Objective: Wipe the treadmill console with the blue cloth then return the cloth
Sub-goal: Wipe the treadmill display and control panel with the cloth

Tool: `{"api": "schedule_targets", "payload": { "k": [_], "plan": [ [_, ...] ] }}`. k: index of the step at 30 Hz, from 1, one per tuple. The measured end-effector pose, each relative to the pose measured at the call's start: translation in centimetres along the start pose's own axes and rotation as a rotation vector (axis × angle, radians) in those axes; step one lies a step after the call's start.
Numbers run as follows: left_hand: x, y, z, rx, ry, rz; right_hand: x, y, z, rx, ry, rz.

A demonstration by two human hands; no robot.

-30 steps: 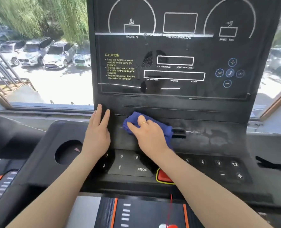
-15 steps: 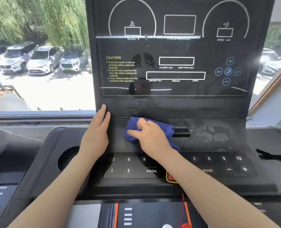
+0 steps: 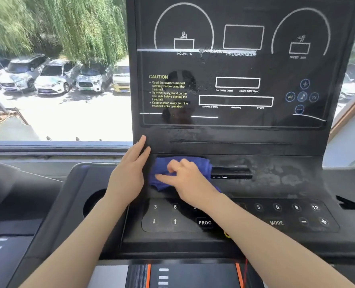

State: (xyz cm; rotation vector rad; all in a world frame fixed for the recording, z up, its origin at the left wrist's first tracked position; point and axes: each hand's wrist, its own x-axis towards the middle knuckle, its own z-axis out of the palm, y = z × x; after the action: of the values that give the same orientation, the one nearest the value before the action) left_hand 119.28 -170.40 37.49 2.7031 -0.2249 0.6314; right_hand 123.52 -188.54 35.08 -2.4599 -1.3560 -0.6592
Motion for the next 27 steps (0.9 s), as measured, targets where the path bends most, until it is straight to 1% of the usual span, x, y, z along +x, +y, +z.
{"api": "schedule_targets", "payload": {
  "k": [2, 3, 6, 8, 9, 10, 12, 13, 15, 18, 22, 27],
  "plan": [
    [0.4, -0.1, -0.4, -0.046, 0.046, -0.046, 1.4, 0.0, -0.4, -0.095, 0.011, -0.103],
    [0.6, -0.2, -0.5, -0.046, 0.071, -0.057, 2.1, 0.4, -1.0, -0.164, 0.040, -0.110],
    [0.9, -0.2, -0.3, -0.093, 0.163, -0.084, 4.0, 2.2, -3.2, -0.311, 0.229, 0.017],
    [1.0, 0.1, -0.2, -0.170, 0.146, -0.167, 4.1, 2.1, -3.2, -0.316, 0.289, 0.086],
    [0.9, 0.3, -0.1, -0.218, 0.114, -0.212, 3.8, 1.6, -2.5, -0.286, 0.271, 0.114],
    [0.8, 0.3, 0.0, -0.258, 0.085, -0.250, 3.3, 0.7, -1.6, -0.229, 0.218, 0.147],
    [0.4, 0.2, 0.0, -0.306, 0.039, -0.278, 2.4, -1.0, 0.0, -0.093, 0.068, 0.186],
    [0.2, 0.0, -0.1, -0.312, 0.017, -0.279, 2.2, -1.4, 0.3, -0.040, 0.006, 0.173],
    [-0.1, -0.3, -0.3, -0.301, -0.015, -0.267, 2.0, -1.3, 0.0, 0.010, -0.058, 0.083],
    [-0.2, -0.4, -0.5, -0.290, -0.015, -0.268, 0.8, 0.1, -1.8, -0.059, -0.117, -0.023],
    [-0.3, -0.7, -0.6, -0.279, -0.019, -0.284, -0.7, 0.7, -2.5, -0.140, -0.172, 0.040],
    [-0.2, 0.5, -0.2, -0.195, -0.004, -0.298, 1.5, -0.6, -0.8, -0.084, -0.110, 0.057]
  ]
}}
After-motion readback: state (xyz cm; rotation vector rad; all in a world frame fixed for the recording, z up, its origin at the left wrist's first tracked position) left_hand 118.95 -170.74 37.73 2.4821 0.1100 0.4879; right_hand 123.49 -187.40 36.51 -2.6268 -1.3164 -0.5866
